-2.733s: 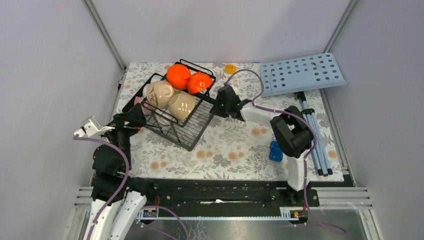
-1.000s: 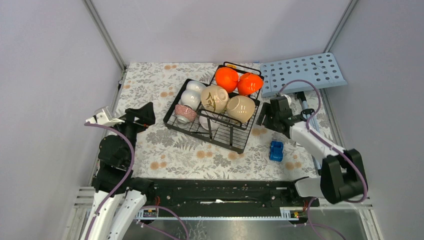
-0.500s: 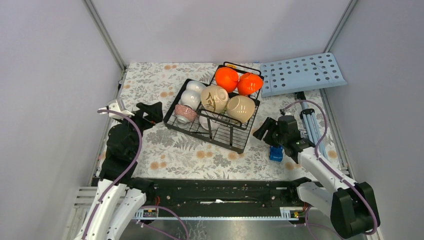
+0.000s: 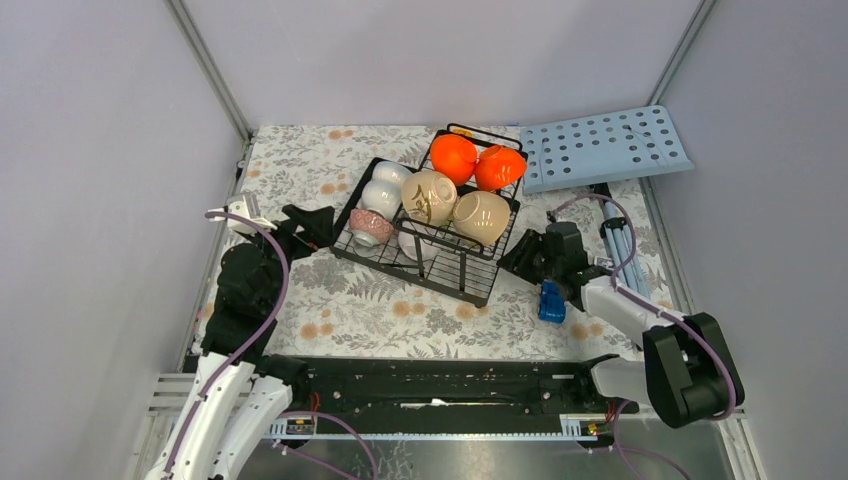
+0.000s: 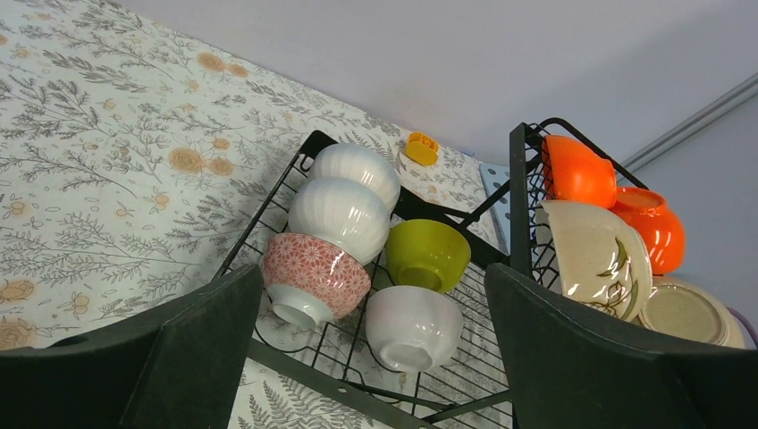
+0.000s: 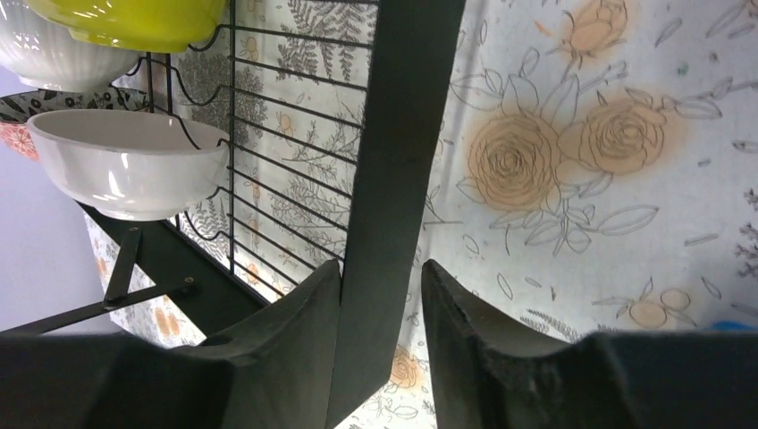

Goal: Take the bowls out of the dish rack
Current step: Adjust the dish rack at the center of the board.

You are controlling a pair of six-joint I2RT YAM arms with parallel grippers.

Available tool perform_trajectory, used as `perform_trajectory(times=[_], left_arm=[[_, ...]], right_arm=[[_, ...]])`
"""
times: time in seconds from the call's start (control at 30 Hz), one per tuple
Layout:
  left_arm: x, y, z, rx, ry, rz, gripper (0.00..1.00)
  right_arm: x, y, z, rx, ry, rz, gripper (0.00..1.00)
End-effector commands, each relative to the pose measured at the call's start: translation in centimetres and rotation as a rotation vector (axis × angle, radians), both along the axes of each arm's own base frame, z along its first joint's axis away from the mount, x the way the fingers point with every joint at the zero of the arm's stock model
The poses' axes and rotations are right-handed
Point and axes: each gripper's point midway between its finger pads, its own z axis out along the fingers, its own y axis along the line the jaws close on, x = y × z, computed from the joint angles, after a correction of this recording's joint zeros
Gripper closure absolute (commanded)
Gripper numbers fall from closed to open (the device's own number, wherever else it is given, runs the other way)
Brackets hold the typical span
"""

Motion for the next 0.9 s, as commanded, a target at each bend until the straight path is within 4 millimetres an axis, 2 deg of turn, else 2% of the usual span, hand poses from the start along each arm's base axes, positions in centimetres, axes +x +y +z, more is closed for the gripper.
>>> perform_trajectory(times=[0.0,0.1,0.27,0.47,0.7,0.8,0.87], left_arm=[[0.0,-0.5,2.1,-0.017,-0.063,-0.029,0.01],[-0.1,-1.0,2.2,-0.016,-0.065,-0.057,0.01],[0.0,-1.1,2.1,-0.019,-0.063,-0.064,0.01],[-0.2,-1.2,2.2,-0.029,-0.066,-0.068,0.01],[-0.3,-1.4,2.4,-0.038,-0.071,-0.082,0.01],[-0.3,-1.4,2.4,-0.036,-0.073,-0.079,0.01],[-0.3,-1.3,2.3,-0.035,-0.072,-0.076,0.01]], right_arm=[[1.7,-0.2,0.3,-0.046,-0.027,0.009,0.6],[2.4,-0.7,0.1,-0.104,-0.033,0.012,0.7],[3.9,-0.5,0.0,-0.127,-0.017,0.02,0.83],[5.4,-0.3,-0.7,-0.152,-0.01,0.022,0.9],[7.0,0.6,-0.5,-0.127,-0.028,0.033,0.91],[7.7,1.1,0.1,-0.11,-0.033,0.04,0.86],[7.7,0.8,1.3,-0.125,-0.049,0.026,0.78]])
